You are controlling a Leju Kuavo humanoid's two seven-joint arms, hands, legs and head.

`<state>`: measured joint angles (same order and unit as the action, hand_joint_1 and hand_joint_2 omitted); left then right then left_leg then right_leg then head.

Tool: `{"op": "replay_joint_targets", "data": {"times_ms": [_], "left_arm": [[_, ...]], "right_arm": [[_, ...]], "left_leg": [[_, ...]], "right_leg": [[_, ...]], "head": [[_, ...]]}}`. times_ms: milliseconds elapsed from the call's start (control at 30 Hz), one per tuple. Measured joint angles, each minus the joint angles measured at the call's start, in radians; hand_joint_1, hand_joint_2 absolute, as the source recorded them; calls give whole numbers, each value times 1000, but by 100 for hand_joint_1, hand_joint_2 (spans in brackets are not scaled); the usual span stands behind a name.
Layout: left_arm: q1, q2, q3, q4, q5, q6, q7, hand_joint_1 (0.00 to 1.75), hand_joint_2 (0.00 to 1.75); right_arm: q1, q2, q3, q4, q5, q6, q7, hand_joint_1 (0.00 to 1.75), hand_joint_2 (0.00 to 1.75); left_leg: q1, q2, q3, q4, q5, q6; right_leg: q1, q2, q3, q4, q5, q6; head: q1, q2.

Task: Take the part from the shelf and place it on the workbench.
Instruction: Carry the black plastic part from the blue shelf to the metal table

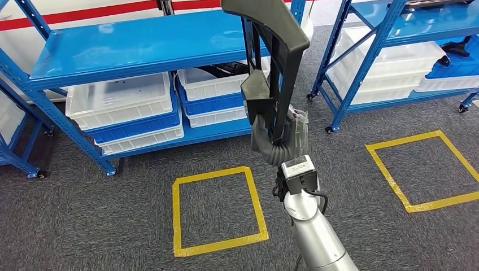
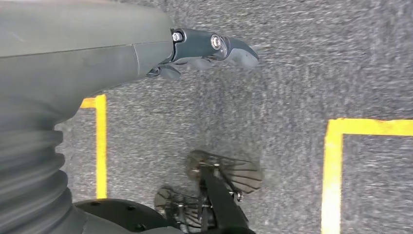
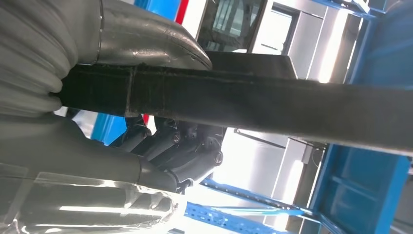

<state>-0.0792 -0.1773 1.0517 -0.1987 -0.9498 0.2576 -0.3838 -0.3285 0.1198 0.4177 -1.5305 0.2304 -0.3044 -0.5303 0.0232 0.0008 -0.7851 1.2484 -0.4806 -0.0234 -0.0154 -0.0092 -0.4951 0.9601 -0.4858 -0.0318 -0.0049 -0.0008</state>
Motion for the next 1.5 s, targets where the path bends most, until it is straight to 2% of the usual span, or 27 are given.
{"op": "replay_joint_targets", "data": {"times_ms": [33,67,167,233,300,367,400,467,533,567,600,667,733,833,900,967,1000,1033,1067,1133,1167,1233,1267,1333,1400,1467,1500], "left_arm": [[0,0,0,0,-1,1,4,0,175],[0,1,0,0,-1,2,7,0,175],[-1,4,0,0,-3,5,14,0,175],[-1,6,0,0,-3,11,17,0,175],[0,7,0,0,-4,18,20,0,175],[-1,6,0,0,-4,23,22,0,175],[-1,6,0,0,-4,24,22,0,175],[-3,5,0,0,-3,25,23,0,175],[-3,5,0,0,-1,26,26,0,175],[-3,4,0,0,0,27,26,0,175],[-3,3,0,0,0,28,27,0,175],[-3,2,0,0,0,30,27,0,175],[-3,2,0,-1,1,33,27,0,175],[-3,1,0,0,2,37,28,0,175],[-2,0,2,0,3,40,29,0,175],[-1,0,6,0,5,44,33,0,175],[0,0,9,0,6,46,36,0,175],[1,0,11,0,8,48,37,0,175],[2,0,12,0,9,50,38,0,175],[2,0,14,0,10,54,38,0,175],[2,1,16,0,10,56,38,0,175],[2,2,18,0,12,61,36,0,175],[2,1,18,-1,13,63,35,0,175],[1,-2,19,-1,12,69,33,0,175],[0,-6,19,-1,10,73,33,0,175],[0,-9,19,0,8,74,34,0,175],[0,-10,19,0,8,73,34,0,175]], "right_arm": [[3,0,0,0,2,1,0,155,175],[6,1,0,0,3,2,1,155,175],[10,3,0,0,6,7,4,155,175],[10,8,-1,0,9,14,8,155,175],[10,12,-1,0,10,19,10,155,175],[9,15,-2,0,10,21,11,155,175],[7,16,-3,1,10,22,11,155,175],[5,15,-4,3,10,25,11,155,175],[7,13,-5,8,10,28,11,155,175],[8,13,-5,10,9,30,11,155,175],[8,12,-6,11,9,31,11,155,175],[7,12,-6,12,9,33,11,155,175],[5,14,-6,14,8,34,11,155,175],[6,16,-7,16,6,37,11,155,175],[6,20,-9,17,6,41,10,155,175],[6,26,-10,19,6,45,10,155,175],[7,28,-10,21,6,47,10,155,175],[7,30,-10,25,6,49,10,155,175],[7,30,-10,28,5,51,10,155,175],[7,32,-10,34,3,52,9,155,175],[7,33,-10,36,1,51,6,155,175],[11,38,-10,41,-3,43,-3,155,175],[16,40,-10,43,-4,36,-9,155,175],[29,44,-10,45,-3,23,-18,155,175],[39,45,-9,44,0,14,-23,155,175],[43,45,-9,44,3,8,-25,155,175],[47,45,-9,44,6,5,-24,155,175]], "left_leg": [[1,0,3,27,-6,-3],[1,0,25,16,4,-3],[0,-4,160,-162,50,10],[-7,-8,197,-222,51,25],[-11,-4,197,-234,57,39],[-8,8,203,-258,69,55],[-5,14,204,-267,76,62],[-4,25,199,-272,81,68],[-3,39,193,-271,85,65],[-2,46,191,-271,86,62],[1,54,190,-269,87,58],[2,69,187,-261,84,44],[0,85,184,-252,81,26],[9,103,185,-250,80,7],[16,67,165,-198,37,1],[17,18,111,-68,-38,1],[15,7,82,-2,-65,3],[14,2,61,40,-74,6],[13,0,58,46,-64,12],[6,-20,103,-55,2,34],[5,-46,135,-120,30,51],[-2,-88,175,-203,57,75],[-5,-92,180,-213,55,82],[-9,-67,192,-237,61,85],[-5,-38,211,-274,74,84],[-5,-9,220,-292,81,83],[-6,7,219,-292,81,83]], "right_leg": [[1,0,-7,2,5,2],[2,1,-14,5,9,4],[5,2,-28,16,13,10],[6,3,-35,19,16,17],[10,7,-39,17,21,28],[14,9,-57,44,9,36],[14,9,-79,84,-11,37],[6,9,-144,211,-65,36],[-4,8,-190,300,-91,48],[-9,7,-185,292,-81,59],[-15,1,-160,242,-58,73],[-23,-37,-89,101,-5,94],[-21,-59,-58,30,20,85],[-17,-27,-65,31,30,55],[-20,-3,-67,30,37,40],[-15,19,-68,30,41,29],[-10,30,-68,30,42,26],[-4,44,-68,30,43,24],[2,59,-68,31,43,23],[11,89,-65,31,44,22],[13,101,-65,30,44,23],[10,122,-68,31,46,26],[5,132,-72,30,48,29],[2,144,-79,27,52,36],[9,100,-103,60,35,40],[7,40,-162,165,-10,43],[1,28,-197,229,-33,47]], "head": [[0,0],[0,0],[1,0],[1,0],[0,0],[0,0],[2,0],[5,0],[7,0],[7,0],[8,0],[11,0],[12,0],[10,0],[8,0],[5,0],[3,0],[3,0],[3,0],[3,0],[5,0],[6,0],[4,0],[-4,0],[-1,0],[6,0],[9,0]]}}
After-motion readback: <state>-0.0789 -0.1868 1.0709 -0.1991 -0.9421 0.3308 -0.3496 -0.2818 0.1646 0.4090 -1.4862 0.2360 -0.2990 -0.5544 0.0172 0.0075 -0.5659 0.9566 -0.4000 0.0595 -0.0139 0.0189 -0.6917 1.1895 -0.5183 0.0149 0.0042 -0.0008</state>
